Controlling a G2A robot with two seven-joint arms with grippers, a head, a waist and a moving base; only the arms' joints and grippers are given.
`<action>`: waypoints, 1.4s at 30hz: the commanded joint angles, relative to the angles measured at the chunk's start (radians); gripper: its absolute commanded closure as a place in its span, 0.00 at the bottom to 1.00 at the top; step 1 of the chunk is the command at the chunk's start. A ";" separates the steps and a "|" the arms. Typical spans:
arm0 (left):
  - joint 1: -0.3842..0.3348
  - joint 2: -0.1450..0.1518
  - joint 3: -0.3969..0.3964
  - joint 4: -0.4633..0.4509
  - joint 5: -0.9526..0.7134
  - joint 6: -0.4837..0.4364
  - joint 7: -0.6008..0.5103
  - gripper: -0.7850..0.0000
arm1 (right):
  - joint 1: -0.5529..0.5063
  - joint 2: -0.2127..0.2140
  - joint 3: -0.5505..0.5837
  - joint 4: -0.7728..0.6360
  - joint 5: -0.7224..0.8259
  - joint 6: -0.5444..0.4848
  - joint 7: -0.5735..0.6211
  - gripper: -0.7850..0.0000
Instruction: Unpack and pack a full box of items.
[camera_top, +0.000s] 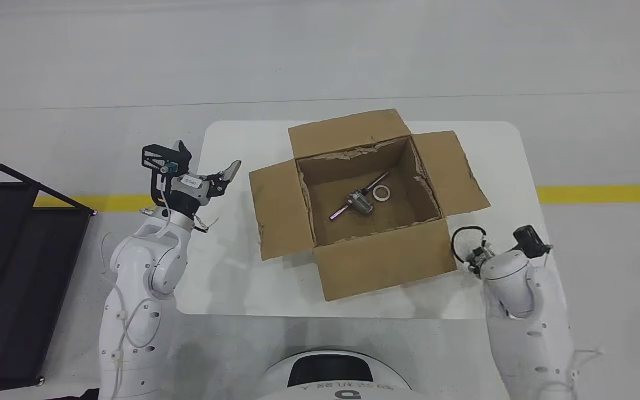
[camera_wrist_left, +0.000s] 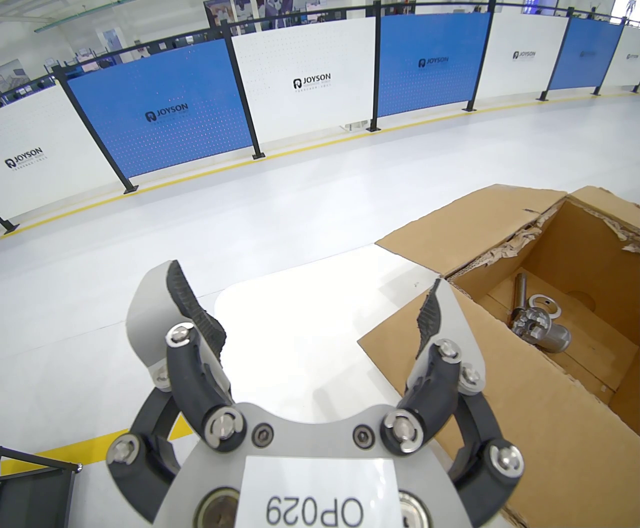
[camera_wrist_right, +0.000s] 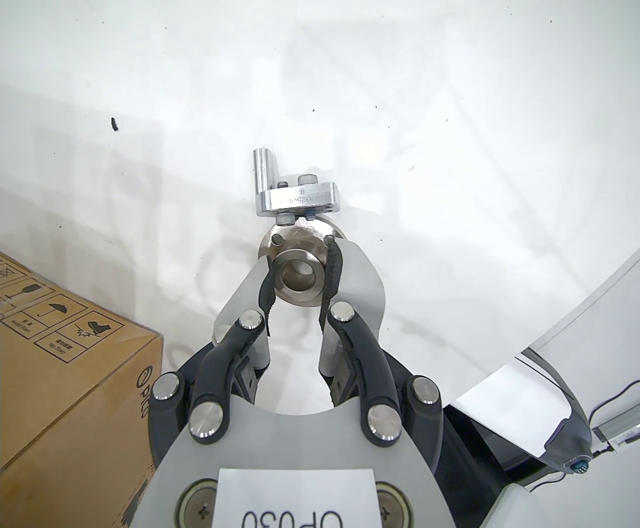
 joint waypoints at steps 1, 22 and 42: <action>0.000 0.000 0.000 0.000 0.000 0.000 0.000 0.00 | -0.009 0.003 0.006 0.000 -0.002 -0.007 0.007 1.00; 0.000 0.000 0.000 0.000 0.000 0.000 0.000 0.00 | -0.293 -0.002 0.347 -0.345 0.512 -0.299 0.074 1.00; 0.000 0.000 0.000 0.000 0.000 0.000 0.000 0.00 | -0.438 -0.025 0.455 -0.437 0.956 -0.573 0.060 1.00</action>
